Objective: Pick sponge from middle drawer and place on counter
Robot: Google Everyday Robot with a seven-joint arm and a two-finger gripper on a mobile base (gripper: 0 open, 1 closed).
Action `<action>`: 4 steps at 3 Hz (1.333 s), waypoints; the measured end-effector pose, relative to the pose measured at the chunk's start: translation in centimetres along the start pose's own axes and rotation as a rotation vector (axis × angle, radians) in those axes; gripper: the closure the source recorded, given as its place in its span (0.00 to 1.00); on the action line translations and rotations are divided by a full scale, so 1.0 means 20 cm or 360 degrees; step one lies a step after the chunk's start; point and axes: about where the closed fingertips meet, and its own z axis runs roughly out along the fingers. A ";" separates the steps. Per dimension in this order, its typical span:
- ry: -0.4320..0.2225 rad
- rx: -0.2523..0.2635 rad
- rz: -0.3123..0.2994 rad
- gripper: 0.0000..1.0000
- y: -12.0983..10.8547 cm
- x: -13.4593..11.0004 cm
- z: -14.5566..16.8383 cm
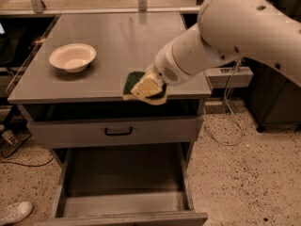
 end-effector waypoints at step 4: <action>-0.0055 -0.0201 -0.0032 1.00 -0.37 -0.37 0.42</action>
Offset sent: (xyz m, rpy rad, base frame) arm 0.0947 0.0595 0.0292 0.0671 -0.0106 0.1068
